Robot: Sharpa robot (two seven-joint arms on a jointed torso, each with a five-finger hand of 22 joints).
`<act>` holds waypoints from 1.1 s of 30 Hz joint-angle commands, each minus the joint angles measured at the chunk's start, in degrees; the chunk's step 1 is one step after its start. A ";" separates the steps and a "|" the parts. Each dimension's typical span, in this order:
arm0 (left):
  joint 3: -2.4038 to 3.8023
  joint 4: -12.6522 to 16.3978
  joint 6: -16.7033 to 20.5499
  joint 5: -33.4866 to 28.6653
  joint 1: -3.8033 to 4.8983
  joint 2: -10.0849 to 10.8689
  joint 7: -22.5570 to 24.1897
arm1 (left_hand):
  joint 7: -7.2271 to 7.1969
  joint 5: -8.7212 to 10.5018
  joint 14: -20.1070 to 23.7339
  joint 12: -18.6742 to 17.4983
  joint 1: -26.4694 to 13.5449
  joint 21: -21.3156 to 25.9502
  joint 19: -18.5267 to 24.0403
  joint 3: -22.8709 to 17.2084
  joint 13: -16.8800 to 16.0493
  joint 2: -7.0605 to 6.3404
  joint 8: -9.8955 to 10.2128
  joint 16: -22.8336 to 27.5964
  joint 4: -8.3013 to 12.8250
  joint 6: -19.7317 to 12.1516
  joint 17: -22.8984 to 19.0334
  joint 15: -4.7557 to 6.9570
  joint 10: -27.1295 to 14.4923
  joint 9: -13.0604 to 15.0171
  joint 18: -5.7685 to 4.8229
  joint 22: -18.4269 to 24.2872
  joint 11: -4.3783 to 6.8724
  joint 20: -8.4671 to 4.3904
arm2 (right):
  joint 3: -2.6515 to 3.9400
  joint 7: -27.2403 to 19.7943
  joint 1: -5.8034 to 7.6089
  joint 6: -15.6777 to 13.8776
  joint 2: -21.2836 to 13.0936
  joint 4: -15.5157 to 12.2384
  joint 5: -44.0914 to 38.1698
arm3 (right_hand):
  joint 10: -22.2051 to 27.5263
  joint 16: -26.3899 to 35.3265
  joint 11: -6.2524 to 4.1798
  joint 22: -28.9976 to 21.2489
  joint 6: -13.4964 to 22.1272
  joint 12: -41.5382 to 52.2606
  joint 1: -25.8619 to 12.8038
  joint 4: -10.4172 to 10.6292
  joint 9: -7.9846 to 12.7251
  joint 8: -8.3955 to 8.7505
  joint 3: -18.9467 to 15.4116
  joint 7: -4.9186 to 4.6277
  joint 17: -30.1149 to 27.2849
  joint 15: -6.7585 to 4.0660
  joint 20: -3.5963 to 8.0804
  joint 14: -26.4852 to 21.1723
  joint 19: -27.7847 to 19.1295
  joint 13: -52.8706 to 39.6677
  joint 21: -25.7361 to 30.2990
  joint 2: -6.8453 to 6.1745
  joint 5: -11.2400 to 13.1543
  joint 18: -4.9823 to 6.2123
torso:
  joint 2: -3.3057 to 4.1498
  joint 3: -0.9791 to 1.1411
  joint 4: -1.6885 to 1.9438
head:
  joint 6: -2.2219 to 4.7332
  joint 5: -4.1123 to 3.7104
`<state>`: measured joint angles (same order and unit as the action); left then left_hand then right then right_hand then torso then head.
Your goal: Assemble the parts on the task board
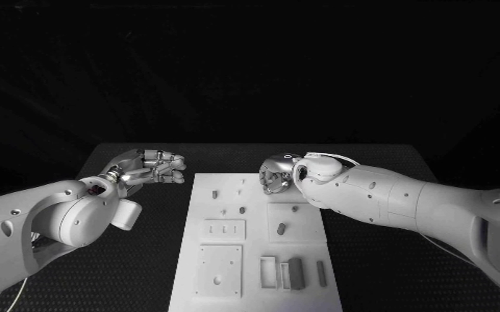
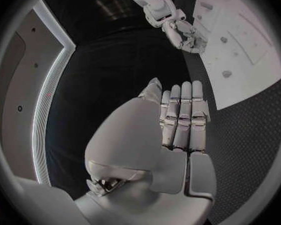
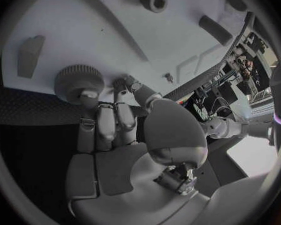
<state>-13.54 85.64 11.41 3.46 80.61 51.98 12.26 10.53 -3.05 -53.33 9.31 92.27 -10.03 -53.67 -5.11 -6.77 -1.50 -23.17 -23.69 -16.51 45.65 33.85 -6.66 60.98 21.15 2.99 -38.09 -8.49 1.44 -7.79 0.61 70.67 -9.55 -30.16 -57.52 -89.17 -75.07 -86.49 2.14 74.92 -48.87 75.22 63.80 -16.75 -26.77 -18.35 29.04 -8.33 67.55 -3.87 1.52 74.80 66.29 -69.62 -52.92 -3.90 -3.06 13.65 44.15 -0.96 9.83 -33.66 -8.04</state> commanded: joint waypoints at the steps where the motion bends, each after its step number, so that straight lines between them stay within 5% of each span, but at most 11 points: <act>1: 0.03 0.01 -0.71 0.13 0.11 -0.13 0.16 | 0.34 0.01 -0.18 -0.23 -0.39 0.31 0.03 0.32 0.07 -0.18 0.19 0.34 -0.02 -0.04 0.08 -0.13 -0.14 -0.06 0.24 0.10 -0.28 -0.22 | -0.63 1.75 -0.93 3.23 -0.39 0.61 -1.27 | 0.04 -0.23 -0.32 1.30 -0.32 -0.03 -0.01 0.01 0.21 -0.12 0.18 0.04 -0.10 -0.38 0.56 -0.01 -0.32 0.18 -0.36 -0.13 0.23 1.35 | 0.18 -0.01 0.04 | 0.09 0.07; 22: -0.01 -0.13 -0.78 0.06 0.10 -0.06 0.04 | 0.45 0.04 -0.18 -0.52 -0.43 0.48 0.00 0.40 0.13 -0.36 0.41 0.57 -0.03 -0.23 0.26 -0.15 -0.29 -0.10 0.14 0.15 -0.40 -0.25 | -0.62 2.08 -1.01 2.40 -1.16 -0.10 -1.67 | 0.01 -0.25 -0.15 1.18 0.37 -0.37 -0.69 0.12 0.41 0.64 -0.05 -0.15 -0.39 -0.26 0.59 -0.02 -0.35 0.27 -0.60 -1.60 0.23 1.35 | 0.55 -0.04 0.11 | 0.49 -0.06; 33: -0.02 -0.20 -0.80 0.05 0.10 -0.01 0.04 | 0.47 0.04 -0.19 -0.57 -0.44 0.50 -0.02 0.40 0.13 -0.35 0.43 0.61 -0.03 -0.23 0.31 -0.14 -0.28 -0.09 0.13 0.16 -0.41 -0.26 | -0.62 2.36 -1.09 2.30 -1.43 -0.45 -2.63 | -0.32 -0.31 -1.00 1.12 -2.69 -0.44 0.83 0.25 -0.37 -0.63 3.07 0.76 -0.59 -0.96 0.55 -0.01 -0.51 -0.08 -0.68 0.89 0.21 1.35 | 0.67 -0.05 0.15 | 0.51 -0.08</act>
<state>-13.59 85.38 11.40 3.45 80.61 52.00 12.03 10.74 -3.05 -53.33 9.04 92.19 -9.81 -53.66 -5.05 -6.71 -1.58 -23.08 -23.47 -16.45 45.44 34.09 -6.66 60.90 21.11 2.59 -37.99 -8.58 1.44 -7.64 0.72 70.73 -11.66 -31.25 -58.44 -89.79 -75.42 -86.48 1.47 74.91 -51.07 74.97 64.74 -16.53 -26.82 -18.70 31.68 -7.57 67.00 -4.53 1.74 74.79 65.90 -69.63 -53.36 -3.61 -3.06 13.66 44.78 -1.00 9.97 -33.16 -8.10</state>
